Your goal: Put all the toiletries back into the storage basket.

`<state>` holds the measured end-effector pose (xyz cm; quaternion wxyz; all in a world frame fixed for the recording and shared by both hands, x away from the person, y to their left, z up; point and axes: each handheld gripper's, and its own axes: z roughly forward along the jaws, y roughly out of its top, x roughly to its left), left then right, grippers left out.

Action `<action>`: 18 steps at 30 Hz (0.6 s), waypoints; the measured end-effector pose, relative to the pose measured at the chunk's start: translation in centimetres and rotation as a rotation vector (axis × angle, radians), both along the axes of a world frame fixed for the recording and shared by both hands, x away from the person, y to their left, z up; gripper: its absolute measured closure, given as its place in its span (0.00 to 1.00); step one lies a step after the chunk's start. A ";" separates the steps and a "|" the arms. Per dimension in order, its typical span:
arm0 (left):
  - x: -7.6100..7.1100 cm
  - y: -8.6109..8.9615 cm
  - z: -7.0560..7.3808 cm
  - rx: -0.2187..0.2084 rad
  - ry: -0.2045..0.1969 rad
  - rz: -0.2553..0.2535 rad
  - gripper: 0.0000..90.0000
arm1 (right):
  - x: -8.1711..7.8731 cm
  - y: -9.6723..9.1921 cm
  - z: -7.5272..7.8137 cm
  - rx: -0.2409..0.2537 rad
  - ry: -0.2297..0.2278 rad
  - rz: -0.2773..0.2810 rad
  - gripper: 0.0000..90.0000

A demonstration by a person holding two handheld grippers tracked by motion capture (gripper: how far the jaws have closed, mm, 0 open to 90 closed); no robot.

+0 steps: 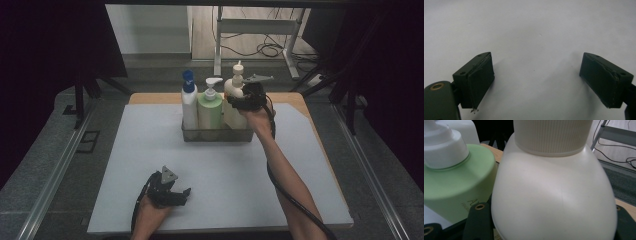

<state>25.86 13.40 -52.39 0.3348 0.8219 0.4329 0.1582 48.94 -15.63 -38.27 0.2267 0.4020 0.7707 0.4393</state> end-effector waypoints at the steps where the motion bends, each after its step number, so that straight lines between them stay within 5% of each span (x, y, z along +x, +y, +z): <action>1: 0.0 0.0 0.0 0.000 0.000 0.000 0.13 | 0.0 0.0 -0.1 -0.001 0.000 0.001 0.43; 18: 0.0 0.0 0.0 0.001 0.001 0.000 0.13 | -0.4 0.2 -1.3 -0.024 0.037 0.006 0.43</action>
